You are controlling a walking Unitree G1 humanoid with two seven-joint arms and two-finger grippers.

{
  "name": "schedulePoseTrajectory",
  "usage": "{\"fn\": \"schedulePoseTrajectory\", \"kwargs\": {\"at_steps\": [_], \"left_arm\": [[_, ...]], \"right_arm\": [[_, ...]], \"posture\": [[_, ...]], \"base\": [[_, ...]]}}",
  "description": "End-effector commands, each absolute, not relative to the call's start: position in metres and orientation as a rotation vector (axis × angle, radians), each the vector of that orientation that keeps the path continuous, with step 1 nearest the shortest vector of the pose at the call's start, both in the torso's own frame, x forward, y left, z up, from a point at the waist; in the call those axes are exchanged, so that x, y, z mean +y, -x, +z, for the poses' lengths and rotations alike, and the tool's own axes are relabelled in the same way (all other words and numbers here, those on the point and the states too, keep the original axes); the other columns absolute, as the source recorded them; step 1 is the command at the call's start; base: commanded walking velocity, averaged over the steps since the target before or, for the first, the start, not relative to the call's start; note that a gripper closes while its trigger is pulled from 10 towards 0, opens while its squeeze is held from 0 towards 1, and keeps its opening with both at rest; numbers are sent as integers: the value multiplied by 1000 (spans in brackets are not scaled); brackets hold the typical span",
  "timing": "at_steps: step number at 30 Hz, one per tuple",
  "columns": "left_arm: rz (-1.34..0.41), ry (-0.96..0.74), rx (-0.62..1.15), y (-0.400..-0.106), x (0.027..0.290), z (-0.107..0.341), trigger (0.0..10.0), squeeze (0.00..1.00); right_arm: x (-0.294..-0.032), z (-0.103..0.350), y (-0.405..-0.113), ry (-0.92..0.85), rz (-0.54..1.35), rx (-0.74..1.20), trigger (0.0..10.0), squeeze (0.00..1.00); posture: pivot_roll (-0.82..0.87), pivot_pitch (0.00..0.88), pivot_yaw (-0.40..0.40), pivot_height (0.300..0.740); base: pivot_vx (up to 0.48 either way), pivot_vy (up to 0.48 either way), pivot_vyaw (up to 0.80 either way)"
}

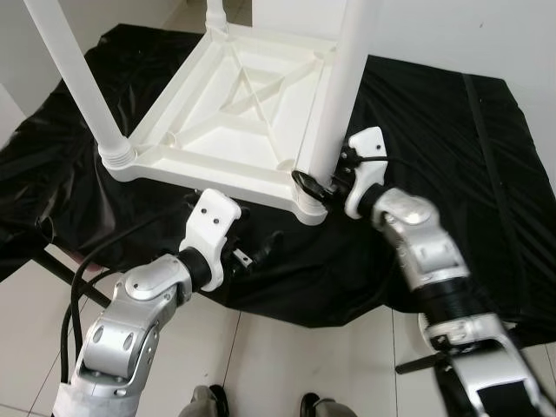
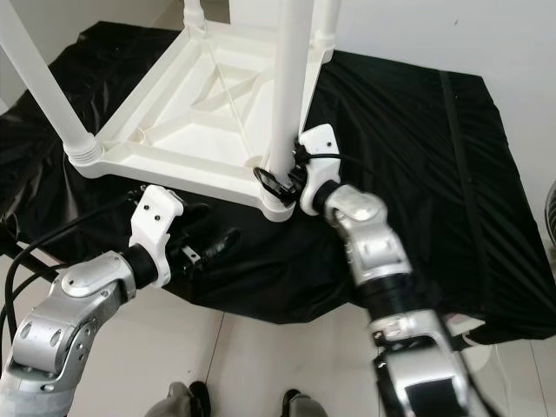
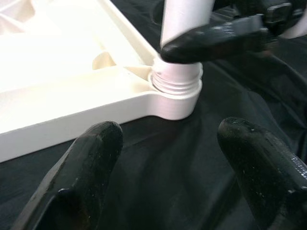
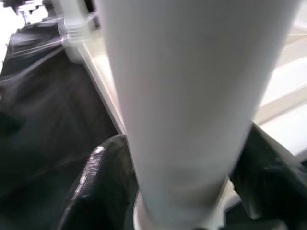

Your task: Building children table

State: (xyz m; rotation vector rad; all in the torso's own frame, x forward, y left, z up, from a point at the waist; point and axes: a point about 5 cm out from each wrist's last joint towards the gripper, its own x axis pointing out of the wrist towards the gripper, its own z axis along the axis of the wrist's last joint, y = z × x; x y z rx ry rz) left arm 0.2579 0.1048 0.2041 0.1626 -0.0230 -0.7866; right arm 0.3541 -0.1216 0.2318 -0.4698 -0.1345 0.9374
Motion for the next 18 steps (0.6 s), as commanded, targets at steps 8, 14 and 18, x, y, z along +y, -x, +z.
{"fn": "schedulePoseTrajectory", "kwargs": {"at_steps": [8,14,18], "left_arm": [[-773,-168,-26,-255,106,205,10000,0],[-769,-169,-26,-254,106,205,10000,0],[-766,-169,-25,-254,106,205,10000,0]], "right_arm": [[-109,227,-366,517,1038,-95,6353,0],[-107,224,-369,441,1016,-102,0,0],[-110,218,-372,375,952,-93,0,0]], "posture": [[-14,183,10,740],[-8,181,10,740],[-11,182,8,740]], "base": [[0,0,0],[0,0,0],[0,0,0]]}}
